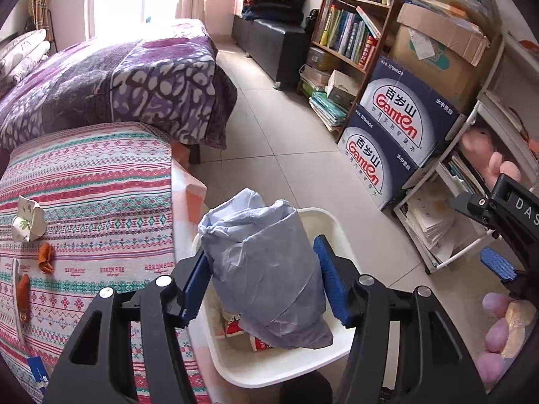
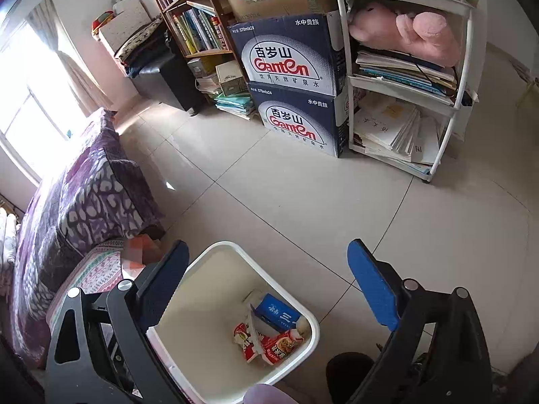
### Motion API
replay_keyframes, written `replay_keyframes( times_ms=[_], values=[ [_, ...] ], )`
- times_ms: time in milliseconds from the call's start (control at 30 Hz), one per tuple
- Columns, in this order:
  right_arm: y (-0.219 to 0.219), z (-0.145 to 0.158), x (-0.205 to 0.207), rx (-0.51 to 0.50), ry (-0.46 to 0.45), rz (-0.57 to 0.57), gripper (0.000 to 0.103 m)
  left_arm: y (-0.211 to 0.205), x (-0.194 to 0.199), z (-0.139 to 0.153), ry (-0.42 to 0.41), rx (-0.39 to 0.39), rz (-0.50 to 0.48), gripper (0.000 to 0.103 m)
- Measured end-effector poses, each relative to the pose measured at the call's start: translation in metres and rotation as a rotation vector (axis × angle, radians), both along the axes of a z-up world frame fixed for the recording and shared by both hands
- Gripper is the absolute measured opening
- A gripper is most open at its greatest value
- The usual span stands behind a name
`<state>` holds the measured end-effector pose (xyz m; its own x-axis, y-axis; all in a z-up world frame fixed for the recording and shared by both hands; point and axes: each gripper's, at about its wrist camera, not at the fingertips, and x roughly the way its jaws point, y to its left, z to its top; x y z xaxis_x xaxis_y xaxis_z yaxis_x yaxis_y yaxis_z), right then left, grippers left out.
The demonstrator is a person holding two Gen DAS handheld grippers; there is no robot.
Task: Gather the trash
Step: 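Carry the crumpled plastic bag over the white bin and open the left gripper, then grasp the blue biscuit box on the bed with the left gripper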
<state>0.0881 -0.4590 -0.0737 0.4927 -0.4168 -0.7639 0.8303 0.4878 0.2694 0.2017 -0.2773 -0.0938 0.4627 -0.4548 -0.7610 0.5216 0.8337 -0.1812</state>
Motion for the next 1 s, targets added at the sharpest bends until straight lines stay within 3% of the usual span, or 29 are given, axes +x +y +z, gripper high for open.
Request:
replay_keyframes(
  times_ms=[133, 333, 533, 733, 1000],
  values=[
    [0.0, 0.005, -0.003, -0.047, 0.009, -0.017, 0.091, -0.002, -0.003, -0.001, -0.008, 0.005, -0.01, 0.077],
    [0.013, 0.014, 0.001, -0.144, 0.027, -0.016, 0.095, 0.01, -0.006, 0.002, -0.033, 0.034, 0.015, 0.083],
    [0.039, 0.014, 0.013, -0.222, 0.075, 0.048, 0.096, 0.035, -0.008, -0.002, -0.077, 0.129, 0.082, 0.087],
    [0.072, 0.004, 0.033, -0.238, 0.138, 0.164, 0.096, 0.074, -0.008, -0.018, -0.053, 0.243, 0.152, 0.087],
    [0.124, -0.012, 0.065, -0.217, 0.203, 0.329, 0.096, 0.153, 0.002, -0.051, 0.087, 0.402, 0.299, 0.088]
  ],
)
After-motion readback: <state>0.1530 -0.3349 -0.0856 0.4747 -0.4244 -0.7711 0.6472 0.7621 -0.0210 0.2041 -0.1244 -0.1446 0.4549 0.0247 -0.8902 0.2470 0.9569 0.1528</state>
